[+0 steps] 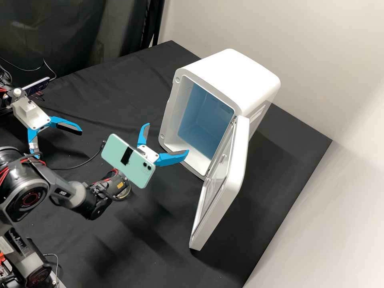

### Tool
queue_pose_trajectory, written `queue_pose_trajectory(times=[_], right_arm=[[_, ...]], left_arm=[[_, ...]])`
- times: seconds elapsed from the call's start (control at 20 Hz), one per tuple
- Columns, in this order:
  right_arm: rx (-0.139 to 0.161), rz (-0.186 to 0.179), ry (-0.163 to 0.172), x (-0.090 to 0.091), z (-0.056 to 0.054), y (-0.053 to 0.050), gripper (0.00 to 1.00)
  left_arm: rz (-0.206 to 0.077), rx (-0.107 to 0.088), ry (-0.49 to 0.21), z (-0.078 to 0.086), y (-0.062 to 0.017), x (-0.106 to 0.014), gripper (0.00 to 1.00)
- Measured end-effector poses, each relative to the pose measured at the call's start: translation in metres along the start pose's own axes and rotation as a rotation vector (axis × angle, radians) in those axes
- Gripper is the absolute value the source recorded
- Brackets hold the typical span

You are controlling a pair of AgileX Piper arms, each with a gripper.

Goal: Place the flask in the incubator

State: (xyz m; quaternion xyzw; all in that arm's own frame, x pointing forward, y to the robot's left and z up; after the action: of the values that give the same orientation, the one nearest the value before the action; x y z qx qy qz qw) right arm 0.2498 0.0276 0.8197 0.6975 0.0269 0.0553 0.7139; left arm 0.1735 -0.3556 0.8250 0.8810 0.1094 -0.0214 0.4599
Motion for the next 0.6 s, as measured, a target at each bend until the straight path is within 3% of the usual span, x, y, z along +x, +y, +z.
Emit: queue_pose_trajectory(times=[0.25,0.45,0.6], right_arm=[[-0.027,-0.073,-0.02,-0.035,0.006,-0.01,1.0],[-0.065,-0.152,-0.023,-0.055,0.011,-0.02,1.0],[-0.068,-0.193,-0.041,-0.066,0.015,-0.026,1.0]], left_arm=[[-0.001,-0.001,0.0,0.001,-0.0005,-0.001,1.0],[0.014,0.011,0.0,0.002,0.0025,-0.003,1.0],[0.02,0.016,0.0,0.002,0.0037,-0.003,1.0]])
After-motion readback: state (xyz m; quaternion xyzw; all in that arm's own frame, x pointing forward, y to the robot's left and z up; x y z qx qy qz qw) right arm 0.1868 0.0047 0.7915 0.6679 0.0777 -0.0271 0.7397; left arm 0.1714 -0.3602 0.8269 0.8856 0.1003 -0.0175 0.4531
